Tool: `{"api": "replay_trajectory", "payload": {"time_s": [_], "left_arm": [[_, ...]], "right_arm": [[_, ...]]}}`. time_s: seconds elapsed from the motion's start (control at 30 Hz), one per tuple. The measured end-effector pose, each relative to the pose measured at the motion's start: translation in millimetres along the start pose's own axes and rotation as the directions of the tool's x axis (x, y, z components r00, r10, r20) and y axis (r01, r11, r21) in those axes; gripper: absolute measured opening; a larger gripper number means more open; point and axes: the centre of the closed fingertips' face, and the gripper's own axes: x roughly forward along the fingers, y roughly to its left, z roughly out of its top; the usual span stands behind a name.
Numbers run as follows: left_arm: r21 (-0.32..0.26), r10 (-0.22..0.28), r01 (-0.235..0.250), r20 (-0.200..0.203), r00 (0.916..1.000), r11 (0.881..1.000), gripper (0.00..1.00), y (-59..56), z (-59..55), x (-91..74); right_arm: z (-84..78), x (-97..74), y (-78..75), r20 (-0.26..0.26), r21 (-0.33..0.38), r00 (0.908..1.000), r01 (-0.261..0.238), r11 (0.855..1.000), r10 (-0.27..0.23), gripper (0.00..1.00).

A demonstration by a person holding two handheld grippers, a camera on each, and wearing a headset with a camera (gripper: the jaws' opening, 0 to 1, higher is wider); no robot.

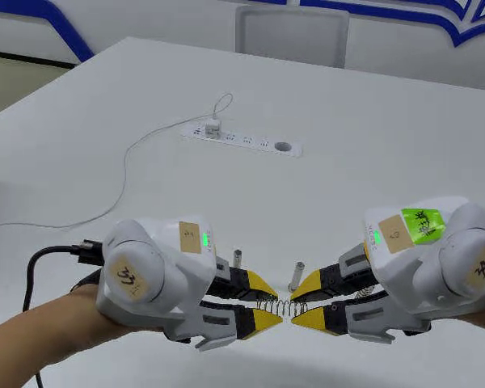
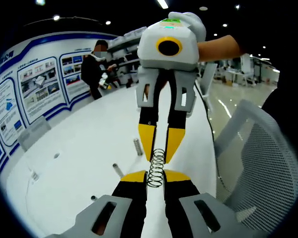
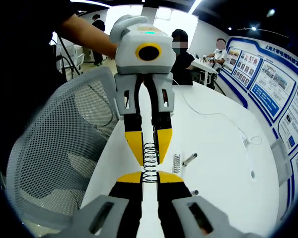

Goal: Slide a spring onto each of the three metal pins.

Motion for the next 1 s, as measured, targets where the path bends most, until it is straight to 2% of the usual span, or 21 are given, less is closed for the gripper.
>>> {"api": "replay_trajectory", "payload": {"time_s": [0.03, 0.07, 0.1, 0.4, 0.47, 0.6, 0.63, 0.7, 0.83, 1.0], "left_arm": [[0.012, -0.003, 0.003, 0.001, 1.0, 1.0, 0.11, -1.1, 0.4, -0.4], [0.062, -0.004, 0.003, 0.013, 0.9999, 0.998, 0.11, -1.1, 3.4, -0.8], [0.073, -0.005, 0.004, 0.018, 0.9998, 0.997, 0.1, -1.8, 4.7, -1.0], [0.072, -0.024, 0.019, 0.066, 0.9976, 0.997, 0.09, -1.1, 16.4, 2.3], [0.074, -0.034, 0.028, 0.072, 0.9969, 0.997, 0.09, -2.7, 18.2, 2.1], [0.088, -0.033, 0.027, 0.067, 0.9972, 0.996, 0.09, -2.2, 18.5, 1.6], [0.107, -0.029, 0.021, 0.068, 0.9972, 0.994, 0.09, -1.6, 19.3, 0.8], [0.117, -0.021, 0.014, 0.063, 0.9978, 0.993, 0.09, -0.2, 19.4, -0.5], [0.123, -0.022, 0.014, 0.062, 0.9978, 0.992, 0.09, -0.1, 19.5, -3.5], [0.145, -0.003, -0.005, 0.055, 0.9985, 0.989, 0.1, -0.7, 18.3, -4.0]], "right_arm": [[0.8, -1.2, 0.1, 0.001, -0.002, 1.0, -0.002, 1.0, 0.002, 0.1], [2.1, -3.8, 0.8, 0.004, -0.008, 1.0, -0.005, 1.0, 0.005, 0.1], [2.6, -5.6, 0.8, 0.005, -0.01, 1.0, -0.005, 1.0, 0.005, 0.1], [2.8, -18.1, -3.4, 0.041, 0.015, 0.9988, 0.026, 1.0, -0.027, 0.12], [2.6, -18.5, -4.6, 0.043, 0.033, 0.9983, 0.036, 0.999, -0.038, 0.15], [-2.4, -16.8, -6.3, 0.035, 0.042, 0.9986, 0.039, 0.998, -0.04, 0.15], [-2.9, -16.5, -6.6, 0.038, 0.049, 0.9984, 0.039, 0.998, -0.041, 0.15], [0.1, -16.6, -5.0, 0.062, 0.059, 0.9976, 0.028, 0.998, -0.032, 0.11], [3.8, -16.7, -6.0, 0.083, 0.09, 0.9961, 0.022, 0.996, -0.029, 0.11], [8.8, -18.7, -2.8, 0.099, 0.094, 0.995, 0.003, 0.996, -0.013, 0.11]]}}
